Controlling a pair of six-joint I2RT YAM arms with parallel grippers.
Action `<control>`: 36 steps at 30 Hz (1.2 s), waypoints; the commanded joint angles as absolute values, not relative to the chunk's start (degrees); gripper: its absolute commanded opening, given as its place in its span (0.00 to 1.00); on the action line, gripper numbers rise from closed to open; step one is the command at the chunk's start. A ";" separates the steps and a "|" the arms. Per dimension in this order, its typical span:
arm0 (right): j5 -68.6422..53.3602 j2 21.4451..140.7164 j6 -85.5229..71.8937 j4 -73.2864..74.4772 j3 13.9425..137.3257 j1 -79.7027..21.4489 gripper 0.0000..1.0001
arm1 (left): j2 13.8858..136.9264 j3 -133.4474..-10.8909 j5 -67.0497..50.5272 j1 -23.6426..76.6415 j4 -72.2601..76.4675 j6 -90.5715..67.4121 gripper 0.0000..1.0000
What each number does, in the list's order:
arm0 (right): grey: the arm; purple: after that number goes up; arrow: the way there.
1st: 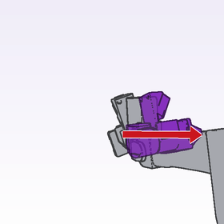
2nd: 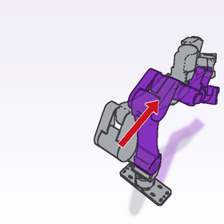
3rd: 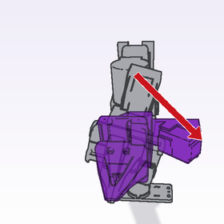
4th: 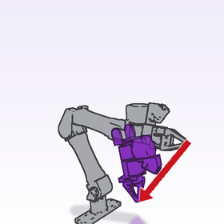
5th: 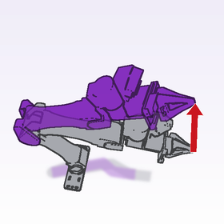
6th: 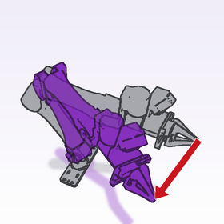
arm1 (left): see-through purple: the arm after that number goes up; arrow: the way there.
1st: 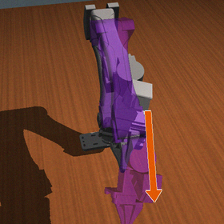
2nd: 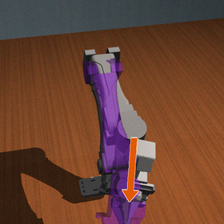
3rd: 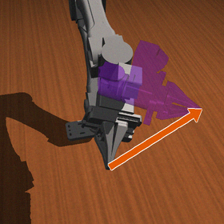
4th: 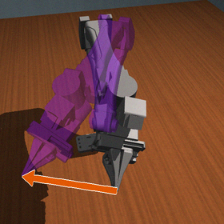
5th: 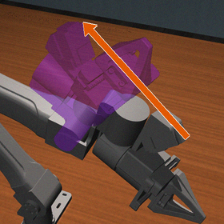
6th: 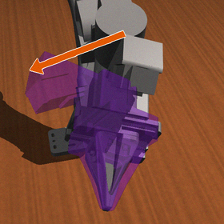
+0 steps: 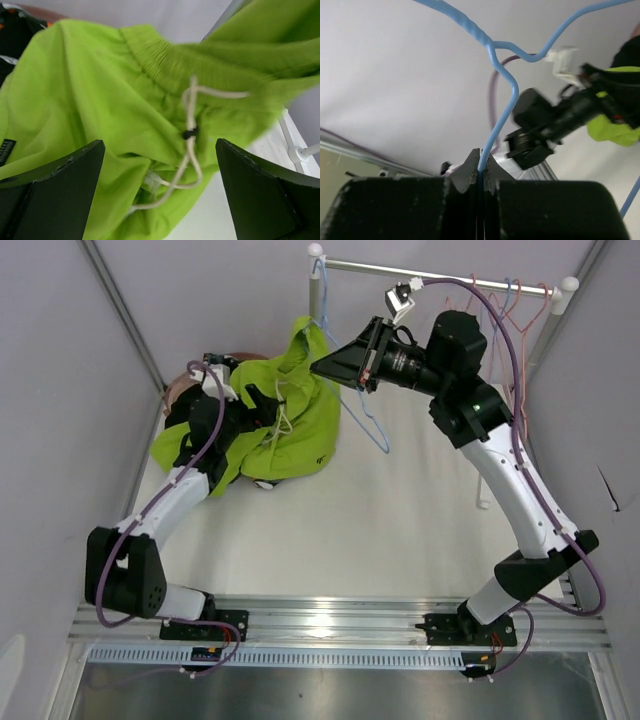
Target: Remove the shorts from the hanger
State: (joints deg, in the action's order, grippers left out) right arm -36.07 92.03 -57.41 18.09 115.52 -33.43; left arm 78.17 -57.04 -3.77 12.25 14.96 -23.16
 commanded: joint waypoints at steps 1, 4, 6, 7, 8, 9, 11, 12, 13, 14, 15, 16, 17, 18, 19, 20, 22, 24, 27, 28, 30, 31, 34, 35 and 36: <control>-39.90 90.96 -59.58 13.71 118.29 -34.89 0.00 | 84.61 -60.19 -5.45 12.13 19.25 -24.96 0.99; -45.07 92.10 -65.19 6.01 119.27 -35.33 0.00 | 90.41 -63.27 -5.53 12.04 19.07 -24.09 0.99; -48.32 92.98 -73.80 -3.02 118.65 -35.77 0.00 | 93.76 -67.75 -5.28 12.22 17.85 -23.30 0.99; -48.77 93.42 -75.74 -4.47 119.44 -35.95 0.00 | 95.61 -69.16 -3.19 12.22 14.97 -22.59 0.99; -49.04 94.30 -77.59 -4.92 120.57 -36.47 0.00 | 98.84 -73.26 -1.77 12.22 13.29 -22.15 0.99; -49.22 95.00 -77.43 -2.57 122.24 -36.56 0.00 | 100.36 -74.43 -0.37 12.22 11.79 -21.71 0.99; -49.57 97.20 -77.52 -0.18 129.61 -36.74 0.00 | 103.44 -77.85 7.27 12.13 7.57 -21.27 0.99; -50.70 97.99 -78.56 -0.18 131.99 -36.65 0.00 | 104.32 -78.57 9.21 11.78 6.43 -21.36 0.99; -51.32 98.96 -80.14 -0.26 136.54 -36.65 0.00 | 105.20 -80.40 10.62 11.52 3.81 -21.71 0.99; -51.85 100.88 -81.98 -0.61 138.67 -36.39 0.00 | 107.12 -81.29 12.90 11.34 2.56 -21.97 0.99; -52.90 101.77 -86.27 -2.27 140.78 -36.30 0.00 | 108.18 -84.34 13.53 10.73 1.33 -22.41 0.99; -53.26 102.39 -88.48 -3.42 142.37 -36.12 0.00 | 109.15 -85.16 14.23 10.46 -1.55 -22.67 0.99; -53.35 102.91 -90.42 -4.21 144.56 -35.78 0.00 | 110.55 -85.78 16.15 10.20 -2.54 -22.85 0.99; -53.18 102.75 -92.79 -4.22 145.19 -35.60 0.00 | 111.18 -87.35 17.04 10.02 -3.42 -23.11 0.99; -52.91 102.22 -93.60 -4.31 145.11 -35.42 0.00 | 111.70 -87.71 18.18 9.85 -4.91 -23.29 0.98; -52.48 101.52 -93.95 -3.87 144.93 -35.25 0.00 | 112.32 -88.06 19.41 9.50 -5.88 -23.38 0.99; -51.33 99.15 -93.52 -0.80 144.93 -34.72 0.00 | 114.95 -91.47 21.36 8.53 -9.81 -24.60 0.98; -50.98 97.65 -92.82 2.09 145.19 -33.84 0.00 | 116.36 -93.16 20.48 7.03 -10.98 -25.05 0.97; -51.68 94.84 -89.40 6.83 144.32 -29.81 0.00 | 114.36 -91.24 20.92 7.03 -7.83 -22.51 0.98; -51.77 93.09 -87.82 8.42 143.27 -26.40 0.00 | 111.13 -90.80 21.00 7.03 -6.43 -22.50 0.98; -51.24 90.89 -80.88 13.16 140.20 -22.61 0.00 | 107.16 -88.95 19.43 7.21 -4.75 -21.37 0.99; -50.89 89.66 -78.77 14.40 135.66 -20.76 0.00 | 105.14 -89.21 19.25 7.47 -4.75 -20.92 0.99; -48.17 86.84 -68.32 24.33 129.84 -12.94 0.00 | 97.40 -91.22 18.81 8.52 -7.28 -19.25 0.99; -46.08 86.23 -65.59 26.87 128.68 -10.57 0.00 | 93.47 -91.67 18.81 9.22 -8.08 -18.90 0.99; -45.10 86.05 -61.39 30.29 127.45 -9.76 0.00 | 91.43 -92.28 18.72 9.58 -8.61 -17.77 0.99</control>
